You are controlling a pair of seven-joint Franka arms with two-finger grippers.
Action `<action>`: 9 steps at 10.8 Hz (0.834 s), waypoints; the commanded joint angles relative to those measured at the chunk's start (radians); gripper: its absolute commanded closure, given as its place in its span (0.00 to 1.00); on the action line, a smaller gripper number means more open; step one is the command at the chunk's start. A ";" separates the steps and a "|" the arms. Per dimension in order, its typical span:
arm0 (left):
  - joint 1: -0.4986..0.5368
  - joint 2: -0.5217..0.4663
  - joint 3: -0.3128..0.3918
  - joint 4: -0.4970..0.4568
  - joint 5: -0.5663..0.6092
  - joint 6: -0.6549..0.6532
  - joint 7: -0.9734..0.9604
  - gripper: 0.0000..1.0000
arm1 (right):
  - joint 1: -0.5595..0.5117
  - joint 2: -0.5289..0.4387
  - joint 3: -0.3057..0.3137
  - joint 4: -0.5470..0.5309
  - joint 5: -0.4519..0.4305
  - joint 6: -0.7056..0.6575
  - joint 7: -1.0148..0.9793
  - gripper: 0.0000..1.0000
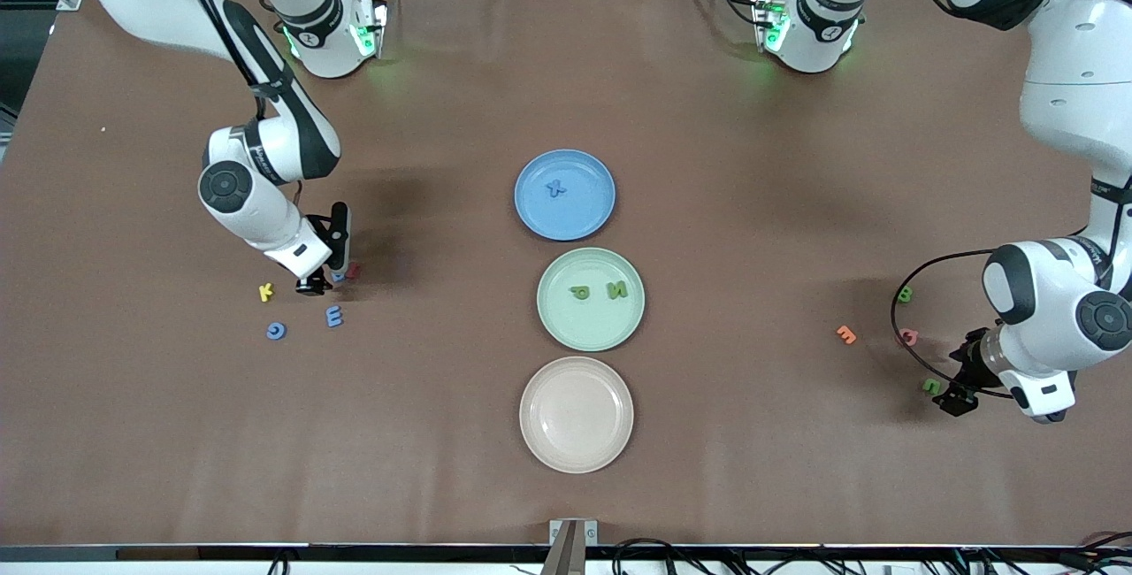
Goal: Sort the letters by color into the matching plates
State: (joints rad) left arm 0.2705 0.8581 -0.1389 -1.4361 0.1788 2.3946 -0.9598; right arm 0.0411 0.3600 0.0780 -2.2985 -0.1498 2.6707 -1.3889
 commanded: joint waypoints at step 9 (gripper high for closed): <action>-0.027 0.058 0.007 0.039 -0.021 0.043 -0.005 0.00 | -0.006 0.042 0.016 -0.021 0.001 0.075 0.042 0.35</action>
State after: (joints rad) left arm 0.2522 0.8993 -0.1392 -1.4212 0.1772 2.4332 -0.9622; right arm 0.0425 0.4032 0.0835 -2.3003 -0.1490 2.7125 -1.3651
